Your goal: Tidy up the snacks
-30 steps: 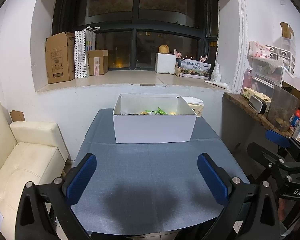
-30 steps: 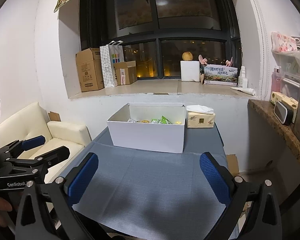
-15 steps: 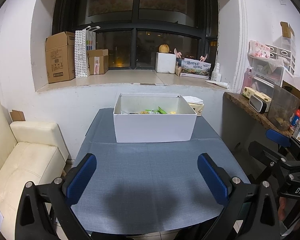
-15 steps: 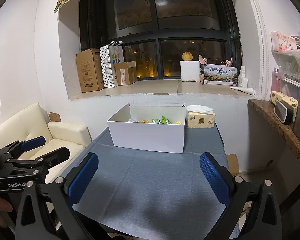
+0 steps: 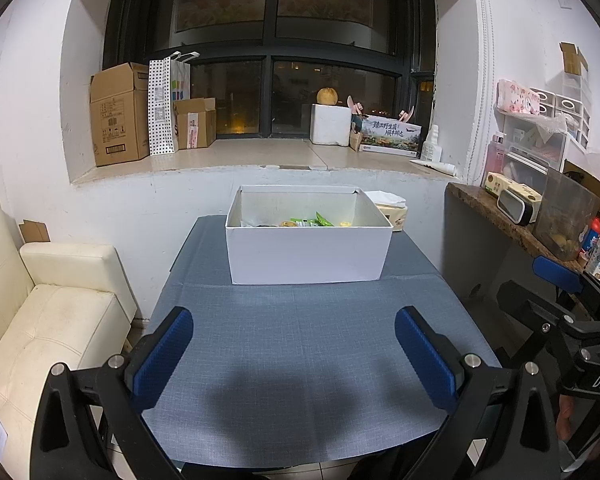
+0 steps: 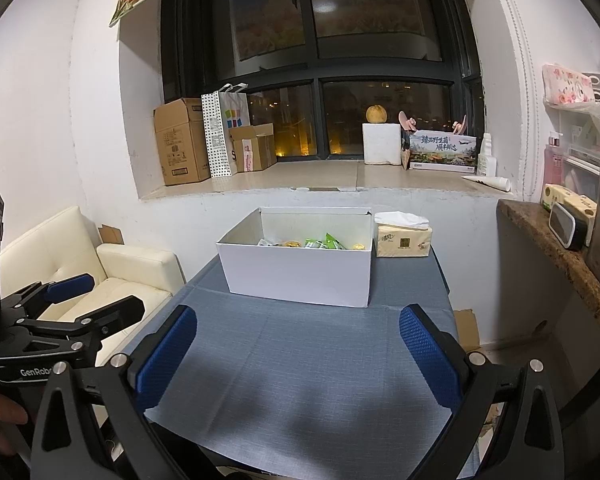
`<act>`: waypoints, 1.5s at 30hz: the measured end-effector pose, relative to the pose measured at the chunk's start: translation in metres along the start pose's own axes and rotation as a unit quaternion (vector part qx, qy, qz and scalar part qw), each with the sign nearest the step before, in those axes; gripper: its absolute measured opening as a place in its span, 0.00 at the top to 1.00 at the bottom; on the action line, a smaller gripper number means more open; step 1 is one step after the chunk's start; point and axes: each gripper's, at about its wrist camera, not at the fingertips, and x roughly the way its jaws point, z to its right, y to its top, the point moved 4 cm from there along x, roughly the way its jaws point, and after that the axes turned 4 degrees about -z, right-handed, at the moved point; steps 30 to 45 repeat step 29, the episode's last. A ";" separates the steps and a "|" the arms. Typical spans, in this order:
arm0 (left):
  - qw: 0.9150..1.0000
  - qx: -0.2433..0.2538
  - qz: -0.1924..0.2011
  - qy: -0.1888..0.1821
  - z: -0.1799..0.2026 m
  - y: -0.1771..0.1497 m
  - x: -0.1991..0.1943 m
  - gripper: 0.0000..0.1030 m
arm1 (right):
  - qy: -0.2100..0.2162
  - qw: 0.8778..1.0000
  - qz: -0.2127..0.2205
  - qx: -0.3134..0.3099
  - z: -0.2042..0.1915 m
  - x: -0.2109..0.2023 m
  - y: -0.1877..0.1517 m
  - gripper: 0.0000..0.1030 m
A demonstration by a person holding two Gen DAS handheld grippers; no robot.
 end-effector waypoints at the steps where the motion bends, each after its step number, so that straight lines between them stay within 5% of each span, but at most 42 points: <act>1: 1.000 0.000 0.000 0.001 0.000 0.000 0.000 0.00 | 0.001 1.000 0.000 0.000 0.000 0.000 0.000 0.00; 45: 1.000 0.003 0.008 -0.004 0.001 -0.001 0.000 0.00 | 0.001 1.000 0.000 0.000 -0.001 -0.002 0.000 0.00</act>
